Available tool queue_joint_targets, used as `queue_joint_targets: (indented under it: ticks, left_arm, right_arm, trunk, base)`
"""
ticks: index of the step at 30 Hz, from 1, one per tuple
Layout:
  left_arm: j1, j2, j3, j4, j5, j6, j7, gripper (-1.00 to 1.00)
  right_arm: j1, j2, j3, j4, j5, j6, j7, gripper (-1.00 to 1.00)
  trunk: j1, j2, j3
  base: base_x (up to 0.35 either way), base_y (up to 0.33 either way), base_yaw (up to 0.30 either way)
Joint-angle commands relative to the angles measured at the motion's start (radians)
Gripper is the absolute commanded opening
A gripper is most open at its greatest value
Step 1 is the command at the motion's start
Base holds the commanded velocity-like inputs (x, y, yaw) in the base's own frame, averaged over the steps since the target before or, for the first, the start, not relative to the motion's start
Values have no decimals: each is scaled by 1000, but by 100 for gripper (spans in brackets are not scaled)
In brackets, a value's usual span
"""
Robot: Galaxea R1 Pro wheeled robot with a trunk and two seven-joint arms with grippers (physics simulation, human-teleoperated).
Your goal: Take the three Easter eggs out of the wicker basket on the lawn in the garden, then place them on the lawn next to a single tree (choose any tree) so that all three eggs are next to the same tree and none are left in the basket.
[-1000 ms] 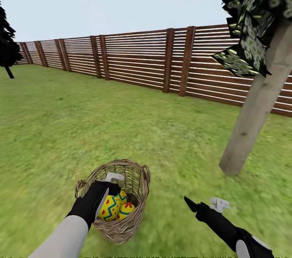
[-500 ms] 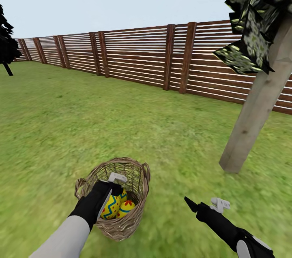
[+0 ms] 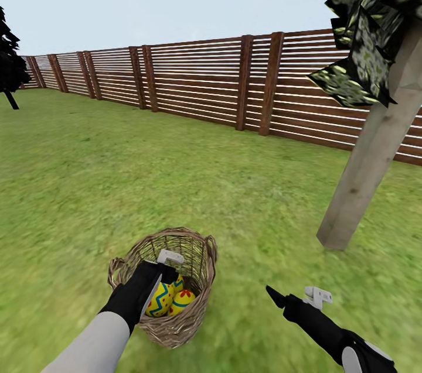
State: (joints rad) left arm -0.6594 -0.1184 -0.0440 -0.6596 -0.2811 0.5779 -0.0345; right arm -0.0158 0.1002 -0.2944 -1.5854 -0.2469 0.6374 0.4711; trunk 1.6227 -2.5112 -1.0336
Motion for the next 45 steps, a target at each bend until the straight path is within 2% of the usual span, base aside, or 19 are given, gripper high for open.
queue_joint_targets:
  ticks: [1, 9, 14, 45]
  left_arm:
    - [0, 0, -1, -2, -8, 5, -4, 100]
    - [1, 0, -2, -2, -9, 5, -4, 100]
    - [1, 0, -2, -2, -9, 5, -4, 100]
    - [3, 0, -30, -3, -7, 4, -4, 100]
  right_arm:
    - [-1, 1, -3, -1, -5, 8, 3, 100]
    - [-1, 1, -2, -1, -4, 8, 2, 100]
    - [-1, 1, -3, -1, -4, 8, 1, 100]
    - [-3, 0, -2, -1, -2, 10, 1, 100]
  trunk:
    - [0, 0, -1]
    - [0, 0, -1]
    - [2, -2, -20]
    - [2, -2, -20]
  base:
    - [0, 0, 0]
    - [0, 0, 0]
    - [0, 0, 0]
    - [-12, 25, 0]
